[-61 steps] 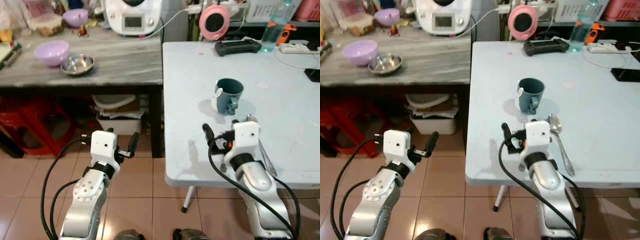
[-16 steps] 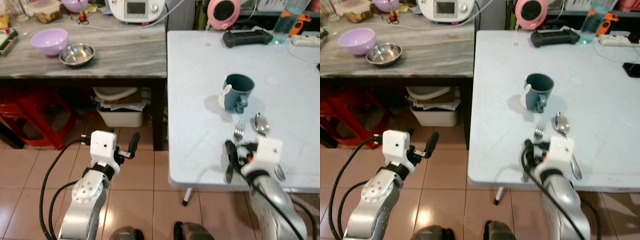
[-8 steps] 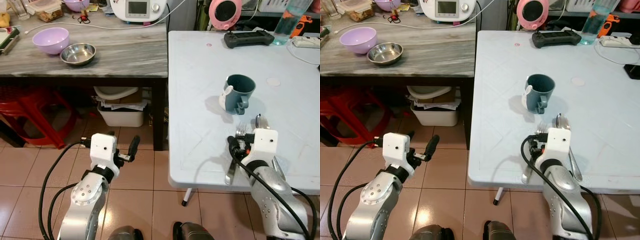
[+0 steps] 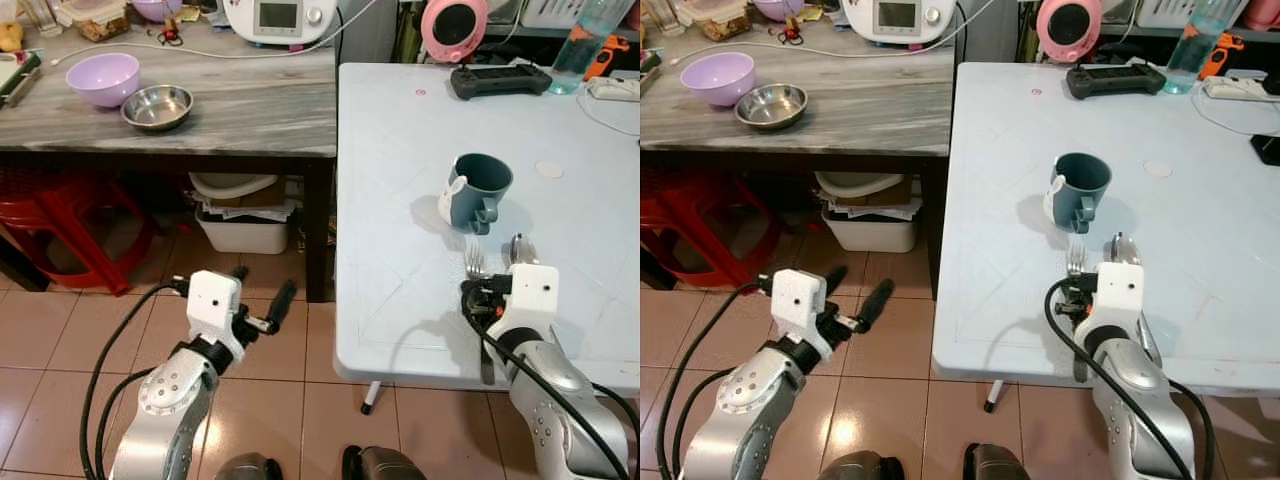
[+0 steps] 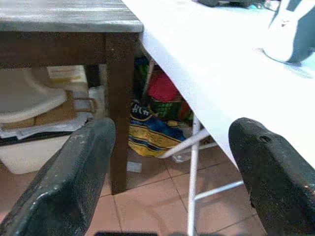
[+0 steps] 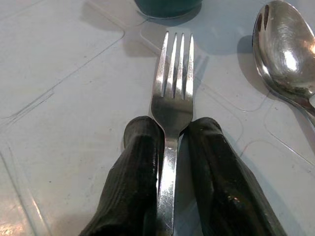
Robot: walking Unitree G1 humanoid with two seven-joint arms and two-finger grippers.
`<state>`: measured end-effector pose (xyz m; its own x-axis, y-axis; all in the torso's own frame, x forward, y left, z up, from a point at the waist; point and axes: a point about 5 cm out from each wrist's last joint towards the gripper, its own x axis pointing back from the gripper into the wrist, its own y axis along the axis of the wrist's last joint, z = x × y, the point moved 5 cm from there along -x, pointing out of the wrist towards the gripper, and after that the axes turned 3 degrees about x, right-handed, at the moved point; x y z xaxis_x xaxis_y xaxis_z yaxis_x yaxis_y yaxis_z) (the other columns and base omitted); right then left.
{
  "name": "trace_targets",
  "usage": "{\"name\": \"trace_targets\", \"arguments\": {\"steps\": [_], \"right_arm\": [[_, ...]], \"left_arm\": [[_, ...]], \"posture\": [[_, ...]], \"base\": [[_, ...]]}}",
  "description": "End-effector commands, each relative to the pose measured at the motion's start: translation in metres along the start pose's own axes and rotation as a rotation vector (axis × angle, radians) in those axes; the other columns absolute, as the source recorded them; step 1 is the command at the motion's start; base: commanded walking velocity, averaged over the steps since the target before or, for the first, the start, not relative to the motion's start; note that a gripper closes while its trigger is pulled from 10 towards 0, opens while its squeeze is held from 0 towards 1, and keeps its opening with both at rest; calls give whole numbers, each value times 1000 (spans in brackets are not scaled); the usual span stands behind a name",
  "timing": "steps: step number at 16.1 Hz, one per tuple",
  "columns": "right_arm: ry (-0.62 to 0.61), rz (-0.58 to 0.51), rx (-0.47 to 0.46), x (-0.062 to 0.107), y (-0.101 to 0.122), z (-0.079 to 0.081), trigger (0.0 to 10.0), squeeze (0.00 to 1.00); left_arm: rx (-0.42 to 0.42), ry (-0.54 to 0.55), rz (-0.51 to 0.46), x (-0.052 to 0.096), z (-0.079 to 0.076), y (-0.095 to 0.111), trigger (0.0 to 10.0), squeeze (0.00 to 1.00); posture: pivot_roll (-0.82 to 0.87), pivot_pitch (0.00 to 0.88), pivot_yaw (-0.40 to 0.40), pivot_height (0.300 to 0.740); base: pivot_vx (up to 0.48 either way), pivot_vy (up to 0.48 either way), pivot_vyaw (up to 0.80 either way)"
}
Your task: Setting the table
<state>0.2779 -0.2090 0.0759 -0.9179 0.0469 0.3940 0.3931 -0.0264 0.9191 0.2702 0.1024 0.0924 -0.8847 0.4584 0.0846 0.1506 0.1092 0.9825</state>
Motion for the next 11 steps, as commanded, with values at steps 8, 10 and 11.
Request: {"name": "trace_targets", "arguments": {"steps": [8,10,11], "right_arm": [[83,287,-46,4,-62,21,0,0],[149,285,-77,2,-57,38,0,0],[163,284,-81,2,-57,41,0,0]], "left_arm": [[-5,-11,24,1,-2,-3,10000,0],[-23,62,35,1,11,-5,10000,0],[-26,78,37,1,13,-6,10000,0]], "posture": [[-27,106,30,740],[-24,108,30,740],[-24,108,30,740]], "base": [[0,0,0],[0,0,0],[0,0,0]]}}
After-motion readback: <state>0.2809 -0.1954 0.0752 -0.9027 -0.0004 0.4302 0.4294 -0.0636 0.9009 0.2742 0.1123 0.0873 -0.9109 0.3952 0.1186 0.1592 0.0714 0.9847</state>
